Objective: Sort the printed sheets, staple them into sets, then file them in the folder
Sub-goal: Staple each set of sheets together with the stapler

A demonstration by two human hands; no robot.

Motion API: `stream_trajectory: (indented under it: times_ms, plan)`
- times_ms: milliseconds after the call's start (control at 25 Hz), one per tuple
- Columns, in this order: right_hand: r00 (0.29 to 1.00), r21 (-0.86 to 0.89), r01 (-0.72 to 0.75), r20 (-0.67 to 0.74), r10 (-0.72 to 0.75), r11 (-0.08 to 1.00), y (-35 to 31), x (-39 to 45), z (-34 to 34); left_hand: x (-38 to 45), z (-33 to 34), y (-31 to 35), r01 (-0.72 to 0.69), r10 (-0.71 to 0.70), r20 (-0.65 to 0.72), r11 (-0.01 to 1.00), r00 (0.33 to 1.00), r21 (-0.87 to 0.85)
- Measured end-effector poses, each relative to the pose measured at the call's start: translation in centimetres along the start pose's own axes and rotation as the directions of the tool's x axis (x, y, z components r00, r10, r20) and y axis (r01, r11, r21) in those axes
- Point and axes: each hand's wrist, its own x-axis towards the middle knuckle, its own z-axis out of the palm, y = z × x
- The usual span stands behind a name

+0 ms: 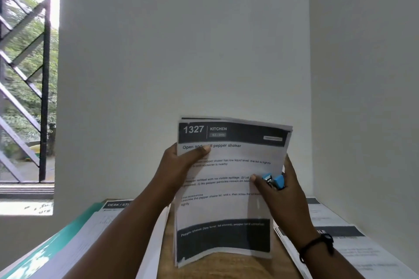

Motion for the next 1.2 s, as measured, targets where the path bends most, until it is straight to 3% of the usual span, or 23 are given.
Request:
stream_trajectory:
  times_ms: [120,240,400,480,560,640,720,800,880,960,1080,1200]
  plan:
    - [1.0,-0.059,0.0,0.028,0.002,0.998,0.3,0.0,0.4,1.0,-1.0,0.3,-0.029,0.027,-0.028,0.998,0.999,-0.054]
    - [0.998,-0.074,-0.014,0.064,0.019,0.997,0.4,-0.2,0.9,1.5,-1.4,-0.2,0.029,-0.029,-0.008,0.997,1.0,-0.077]
    - [0.99,-0.09,-0.085,0.1,0.094,0.992,0.9,-0.4,1.2,0.2,-1.0,-2.9,0.136,-0.145,0.048,0.98,0.988,0.148]
    - [0.976,-0.13,-0.15,0.139,0.168,0.98,1.2,-0.7,1.2,-0.2,-0.8,-3.5,0.125,-0.131,0.008,0.966,0.991,0.226]
    - [0.977,-0.205,-0.185,0.071,0.204,0.961,1.3,-0.9,0.9,0.1,-0.9,-3.3,0.097,-0.077,-0.095,0.968,0.992,0.23]
    - [0.983,-0.289,-0.181,-0.097,0.159,0.94,1.0,-0.8,0.4,0.8,-1.2,-3.1,0.102,-0.071,-0.243,0.987,0.967,0.12]
    - [0.971,-0.212,-0.211,-0.155,0.18,0.954,0.5,-0.8,0.5,1.4,-1.7,-3.4,0.157,-0.201,-0.375,0.977,0.905,-0.143]
    - [0.93,0.032,-0.366,-0.031,0.367,0.93,0.3,-1.2,1.6,1.6,-2.1,-4.0,0.215,-0.377,-0.415,0.897,0.828,-0.387]
    - [0.826,0.226,-0.563,0.198,0.528,0.795,0.0,-2.3,3.0,1.3,-2.1,-4.6,0.261,-0.499,-0.403,0.817,0.767,-0.514]
    - [0.74,0.296,-0.67,0.343,0.579,0.681,-0.4,-3.2,4.0,0.8,-1.9,-5.2,0.298,-0.568,-0.362,0.757,0.739,-0.581]
    - [0.777,0.287,-0.627,0.289,0.559,0.724,-0.2,-3.2,4.2,-0.3,-2.0,-6.4,0.327,-0.586,-0.283,0.72,0.759,-0.613]
    - [0.872,0.205,-0.483,0.209,0.444,0.852,0.3,-2.2,2.8,-1.0,-4.2,-6.1,0.325,-0.505,-0.227,0.777,0.833,-0.539]
